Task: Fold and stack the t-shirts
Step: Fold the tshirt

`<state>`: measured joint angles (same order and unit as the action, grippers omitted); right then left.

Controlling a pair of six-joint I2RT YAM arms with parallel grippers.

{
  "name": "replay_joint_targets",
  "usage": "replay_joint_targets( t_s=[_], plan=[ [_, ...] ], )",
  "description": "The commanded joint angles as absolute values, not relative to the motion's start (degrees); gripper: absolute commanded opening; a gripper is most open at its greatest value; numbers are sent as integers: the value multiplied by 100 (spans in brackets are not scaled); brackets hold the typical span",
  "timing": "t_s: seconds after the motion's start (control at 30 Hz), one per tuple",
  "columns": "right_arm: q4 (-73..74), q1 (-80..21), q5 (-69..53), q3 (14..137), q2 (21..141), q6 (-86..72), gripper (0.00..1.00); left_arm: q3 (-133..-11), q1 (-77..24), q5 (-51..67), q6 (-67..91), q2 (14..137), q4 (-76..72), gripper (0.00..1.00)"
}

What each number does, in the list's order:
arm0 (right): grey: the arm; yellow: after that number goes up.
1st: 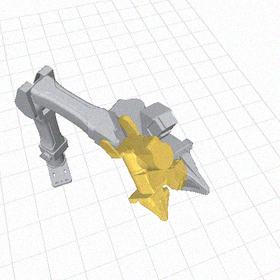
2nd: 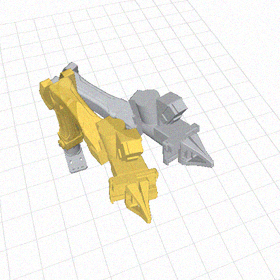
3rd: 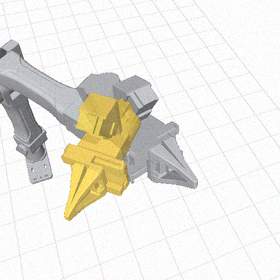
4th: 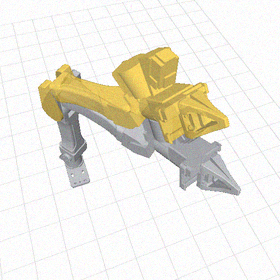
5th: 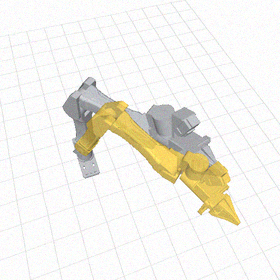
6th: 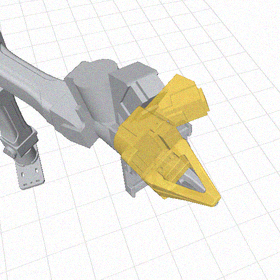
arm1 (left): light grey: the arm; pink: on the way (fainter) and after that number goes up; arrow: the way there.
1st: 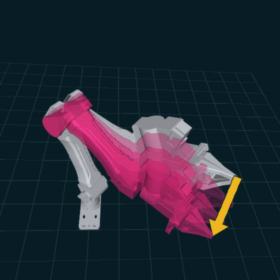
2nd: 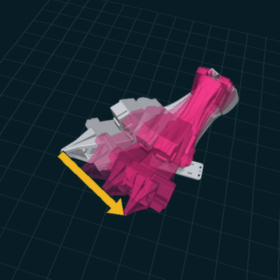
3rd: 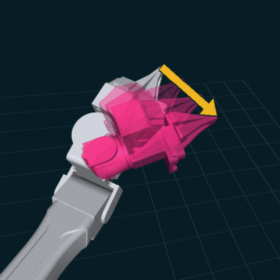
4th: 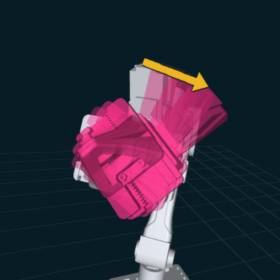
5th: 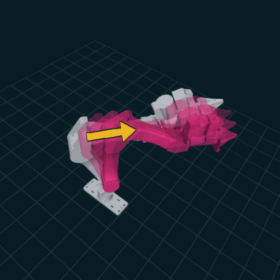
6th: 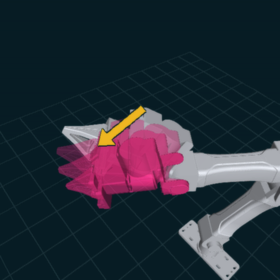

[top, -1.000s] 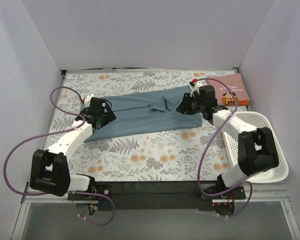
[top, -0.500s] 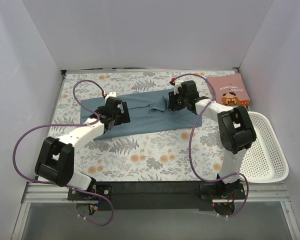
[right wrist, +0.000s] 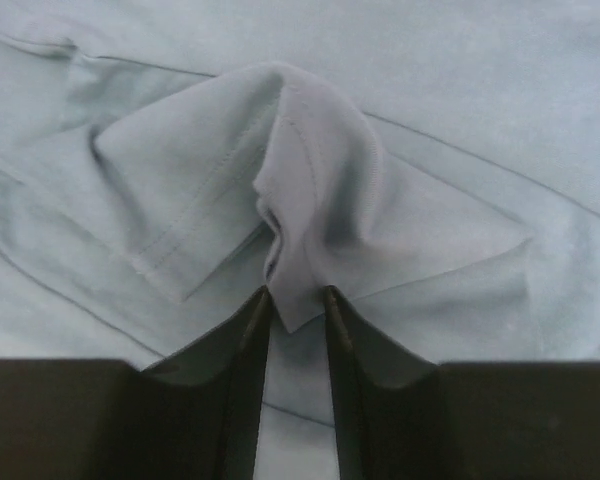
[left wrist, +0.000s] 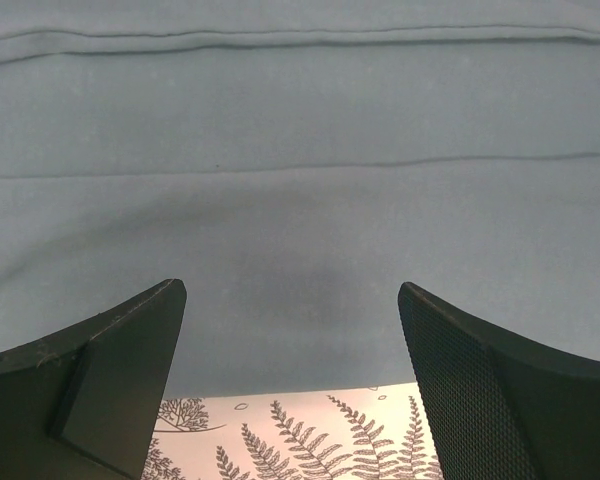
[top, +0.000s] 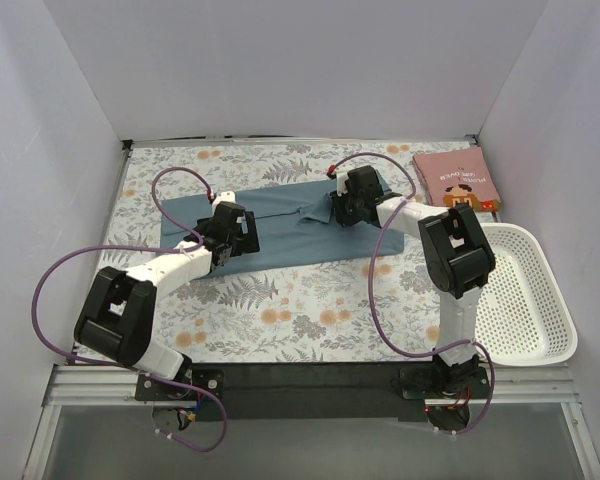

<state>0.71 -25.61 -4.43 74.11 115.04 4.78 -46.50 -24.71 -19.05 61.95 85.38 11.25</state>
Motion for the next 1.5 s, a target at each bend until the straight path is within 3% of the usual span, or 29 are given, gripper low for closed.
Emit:
replay_joint_targets(
  t_s=[0.0, 0.13, 0.47, 0.63, 0.8, 1.1, 1.47],
  plan=[
    [184, -2584, 191, 7673, 11514, 685, 26, -4693, -2461, -2127, 6091, 8490, 853, 87],
    [228, -2593, 675, 7725, 11417, 940, 1, -4728, -2461, -2197, 6073, 8517, 870, 87],
    [308, -2593, 1590, 7629, 11004, 1828, 1, -4737, -2461, -2259, 6073, 8446, 870, 87],
    [316, -2593, 2152, 7559, 11135, 2214, 11, -4737, -2461, -2285, 6056, 8455, 879, 87],
    [386, -2663, 1969, 7559, 11004, 2066, 33, -4746, -2461, -2329, 6056, 8464, 888, 87],
    [335, -3453, 1311, 7155, 10178, 1749, 35, -4781, -2461, -2338, 6056, 8525, 932, 87],
    [61, -3691, 975, 7321, 10968, 1916, 36, -4772, -2461, -2443, 6029, 8517, 940, 87]
  ],
)
